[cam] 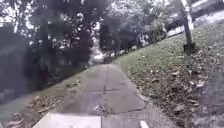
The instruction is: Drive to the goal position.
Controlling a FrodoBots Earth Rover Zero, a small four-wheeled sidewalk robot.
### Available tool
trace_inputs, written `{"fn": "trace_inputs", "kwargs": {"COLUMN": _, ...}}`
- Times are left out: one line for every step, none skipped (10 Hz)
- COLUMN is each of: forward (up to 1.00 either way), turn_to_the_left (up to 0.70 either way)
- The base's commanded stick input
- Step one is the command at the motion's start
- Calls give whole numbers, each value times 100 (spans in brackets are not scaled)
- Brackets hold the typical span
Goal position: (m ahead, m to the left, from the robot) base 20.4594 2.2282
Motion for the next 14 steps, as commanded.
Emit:
{"fn": "trace_inputs", "kwargs": {"forward": 85, "turn_to_the_left": -34}}
{"fn": "trace_inputs", "kwargs": {"forward": 85, "turn_to_the_left": -32}}
{"fn": "trace_inputs", "kwargs": {"forward": 85, "turn_to_the_left": -25}}
{"fn": "trace_inputs", "kwargs": {"forward": 85, "turn_to_the_left": -18}}
{"fn": "trace_inputs", "kwargs": {"forward": 85, "turn_to_the_left": -11}}
{"fn": "trace_inputs", "kwargs": {"forward": 85, "turn_to_the_left": -5}}
{"fn": "trace_inputs", "kwargs": {"forward": 85, "turn_to_the_left": 0}}
{"fn": "trace_inputs", "kwargs": {"forward": 85, "turn_to_the_left": 0}}
{"fn": "trace_inputs", "kwargs": {"forward": 85, "turn_to_the_left": 0}}
{"fn": "trace_inputs", "kwargs": {"forward": 85, "turn_to_the_left": 0}}
{"fn": "trace_inputs", "kwargs": {"forward": 85, "turn_to_the_left": 0}}
{"fn": "trace_inputs", "kwargs": {"forward": 85, "turn_to_the_left": 0}}
{"fn": "trace_inputs", "kwargs": {"forward": 85, "turn_to_the_left": 0}}
{"fn": "trace_inputs", "kwargs": {"forward": 85, "turn_to_the_left": 0}}
